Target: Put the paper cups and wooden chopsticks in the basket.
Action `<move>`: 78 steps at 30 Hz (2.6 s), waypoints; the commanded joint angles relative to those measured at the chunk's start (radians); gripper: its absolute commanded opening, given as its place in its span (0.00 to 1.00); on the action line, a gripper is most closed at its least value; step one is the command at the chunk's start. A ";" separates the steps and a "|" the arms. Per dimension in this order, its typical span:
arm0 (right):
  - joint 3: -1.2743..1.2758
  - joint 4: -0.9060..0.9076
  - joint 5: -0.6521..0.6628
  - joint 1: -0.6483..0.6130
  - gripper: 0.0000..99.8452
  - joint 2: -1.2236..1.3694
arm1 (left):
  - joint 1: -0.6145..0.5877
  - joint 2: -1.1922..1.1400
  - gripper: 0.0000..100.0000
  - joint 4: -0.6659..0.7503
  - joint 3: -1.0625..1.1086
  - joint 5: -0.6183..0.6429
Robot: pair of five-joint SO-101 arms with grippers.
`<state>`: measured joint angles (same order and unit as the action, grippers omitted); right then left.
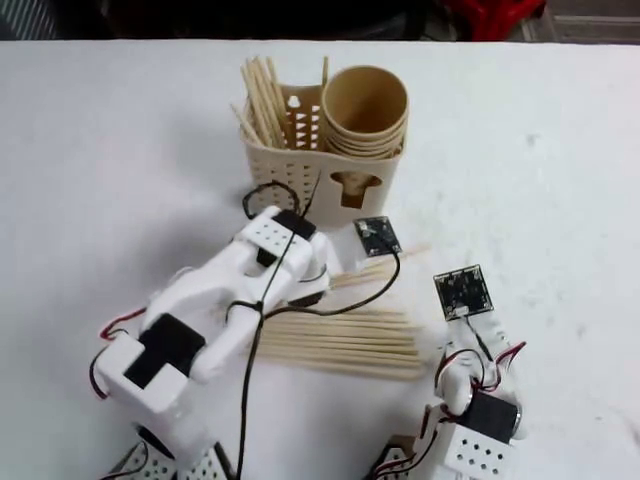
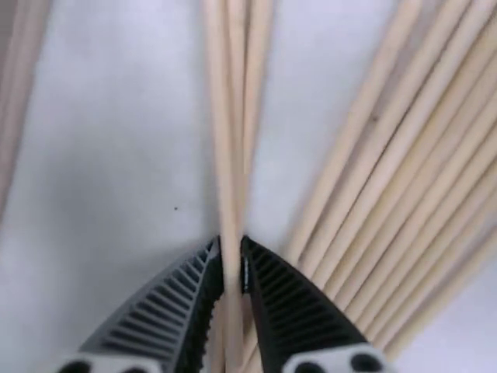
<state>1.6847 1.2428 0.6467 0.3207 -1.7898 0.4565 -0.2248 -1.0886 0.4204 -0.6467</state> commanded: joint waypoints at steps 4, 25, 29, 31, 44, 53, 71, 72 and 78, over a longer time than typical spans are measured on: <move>0.006 0.004 0.008 0.005 0.02 -0.008 | -0.007 0.160 0.02 -0.035 0.075 0.034; 0.006 0.004 0.006 0.005 0.02 -0.008 | 0.001 0.407 0.03 -0.002 0.227 0.035; 0.006 0.004 0.006 0.005 0.02 -0.008 | -0.005 0.407 0.10 0.055 0.262 0.041; 0.006 0.004 0.006 0.005 0.02 -0.008 | 0.001 0.407 0.12 0.064 0.273 0.038; 0.006 0.004 0.006 0.005 0.02 -0.008 | -0.047 0.406 0.12 0.178 0.203 0.091; 0.006 0.004 0.006 0.005 0.02 -0.008 | -0.008 0.202 0.19 0.160 0.072 0.083; 0.006 0.004 0.006 0.005 0.02 -0.008 | -0.019 -0.122 0.19 0.091 -0.187 0.055; 0.006 0.004 0.006 0.005 0.02 -0.008 | -0.019 -0.128 0.16 0.074 -0.198 0.055; 0.006 0.004 0.006 0.005 0.02 -0.008 | -0.016 -0.131 0.05 0.055 -0.203 0.023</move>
<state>1.6847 1.2428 0.6467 0.3207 -1.7898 0.4457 -0.3506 -1.0365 0.2516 -0.5838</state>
